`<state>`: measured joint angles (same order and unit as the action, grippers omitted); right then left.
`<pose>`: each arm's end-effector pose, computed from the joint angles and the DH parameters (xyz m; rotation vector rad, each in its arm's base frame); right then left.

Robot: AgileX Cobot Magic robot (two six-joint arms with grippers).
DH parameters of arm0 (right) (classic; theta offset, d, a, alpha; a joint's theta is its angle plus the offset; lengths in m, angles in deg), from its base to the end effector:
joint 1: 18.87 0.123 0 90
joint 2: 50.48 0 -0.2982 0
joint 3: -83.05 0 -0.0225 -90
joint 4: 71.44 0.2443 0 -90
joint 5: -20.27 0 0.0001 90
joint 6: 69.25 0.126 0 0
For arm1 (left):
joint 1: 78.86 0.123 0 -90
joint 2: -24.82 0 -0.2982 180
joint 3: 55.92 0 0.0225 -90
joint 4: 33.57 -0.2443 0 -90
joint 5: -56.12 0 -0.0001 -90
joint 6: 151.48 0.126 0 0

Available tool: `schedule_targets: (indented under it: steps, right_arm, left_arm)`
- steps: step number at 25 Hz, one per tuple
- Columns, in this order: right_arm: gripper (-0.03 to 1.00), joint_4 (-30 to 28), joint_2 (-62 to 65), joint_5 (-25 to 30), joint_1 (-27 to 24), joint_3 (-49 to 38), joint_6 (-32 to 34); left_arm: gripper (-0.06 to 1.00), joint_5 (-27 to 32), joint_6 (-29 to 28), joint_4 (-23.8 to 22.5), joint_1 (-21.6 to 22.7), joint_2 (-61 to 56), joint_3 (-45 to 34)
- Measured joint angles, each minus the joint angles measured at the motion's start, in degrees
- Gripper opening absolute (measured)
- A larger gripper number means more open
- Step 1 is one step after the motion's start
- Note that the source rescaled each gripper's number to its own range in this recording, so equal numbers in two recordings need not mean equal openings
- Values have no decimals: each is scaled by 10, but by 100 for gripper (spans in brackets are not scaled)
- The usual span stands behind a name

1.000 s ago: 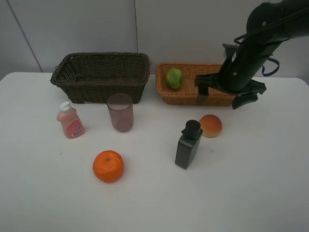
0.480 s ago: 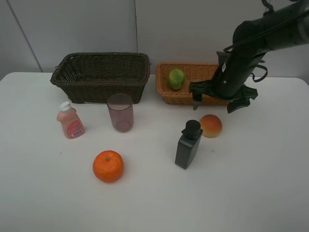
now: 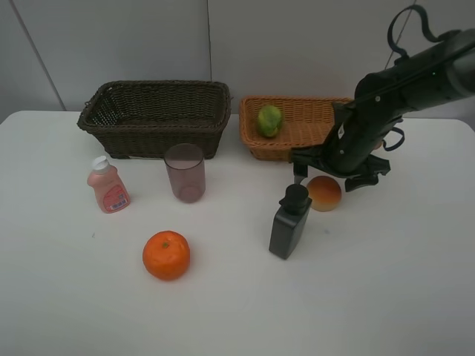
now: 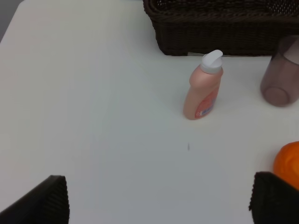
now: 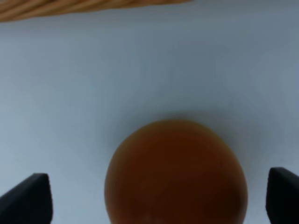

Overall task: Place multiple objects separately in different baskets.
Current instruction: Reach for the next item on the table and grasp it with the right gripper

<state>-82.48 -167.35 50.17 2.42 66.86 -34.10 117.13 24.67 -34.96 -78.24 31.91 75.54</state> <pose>0.3456 0.1218 0.1190 0.1257 2.8206 0.0488 0.0056 0.0027 0.2597 -0.0807 2.0339 -0.0064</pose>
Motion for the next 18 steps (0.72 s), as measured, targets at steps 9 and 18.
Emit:
schedule_targets:
  steps: [9, 18]
  right_arm:
    - [98, -26, -19, -16, 0, -2, 2]
    - [98, -27, -45, -25, 0, -2, 2]
  left_arm:
    - [100, 0, 0, 0, 0, 0, 0]
    - [100, 0, 0, 0, 0, 0, 0]
